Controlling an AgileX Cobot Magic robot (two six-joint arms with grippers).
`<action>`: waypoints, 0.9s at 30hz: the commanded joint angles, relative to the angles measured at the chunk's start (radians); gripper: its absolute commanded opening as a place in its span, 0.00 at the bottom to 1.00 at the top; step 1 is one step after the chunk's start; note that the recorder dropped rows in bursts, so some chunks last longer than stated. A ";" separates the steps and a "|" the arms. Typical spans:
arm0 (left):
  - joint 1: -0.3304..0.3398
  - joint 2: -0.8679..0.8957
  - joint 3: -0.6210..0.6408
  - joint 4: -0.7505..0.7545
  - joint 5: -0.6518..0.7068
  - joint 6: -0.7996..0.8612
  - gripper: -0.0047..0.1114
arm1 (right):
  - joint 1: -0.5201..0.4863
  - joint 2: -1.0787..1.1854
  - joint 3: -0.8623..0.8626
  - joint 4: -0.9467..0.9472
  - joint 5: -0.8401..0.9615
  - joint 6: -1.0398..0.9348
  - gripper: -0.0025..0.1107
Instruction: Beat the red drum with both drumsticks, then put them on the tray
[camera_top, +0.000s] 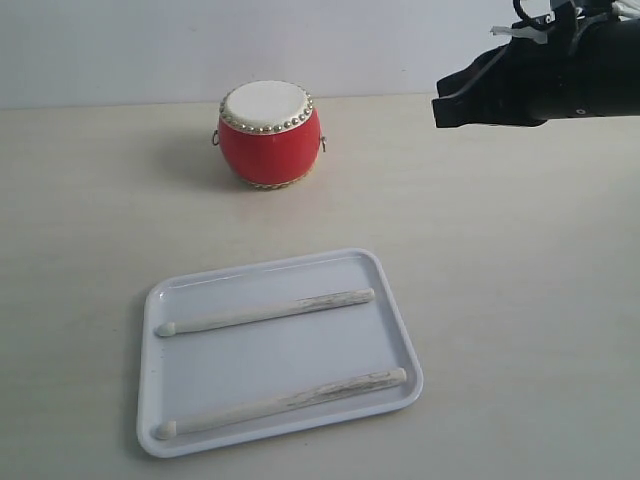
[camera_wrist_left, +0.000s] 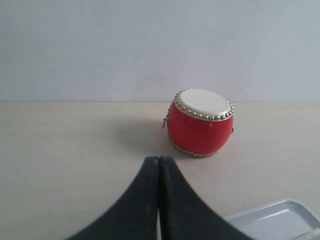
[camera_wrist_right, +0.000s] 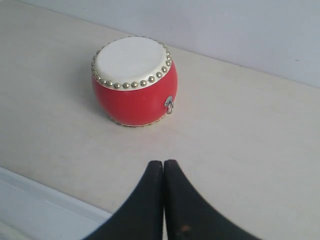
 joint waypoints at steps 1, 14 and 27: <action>0.003 -0.007 0.002 0.002 0.001 -0.005 0.04 | -0.006 -0.008 0.006 0.009 -0.005 -0.001 0.02; 0.337 -0.193 0.002 -0.033 0.178 -0.028 0.04 | -0.006 -0.008 0.006 0.009 -0.005 -0.001 0.02; 0.337 -0.207 0.019 1.100 0.375 -1.217 0.04 | -0.006 -0.008 0.006 0.007 -0.005 -0.001 0.02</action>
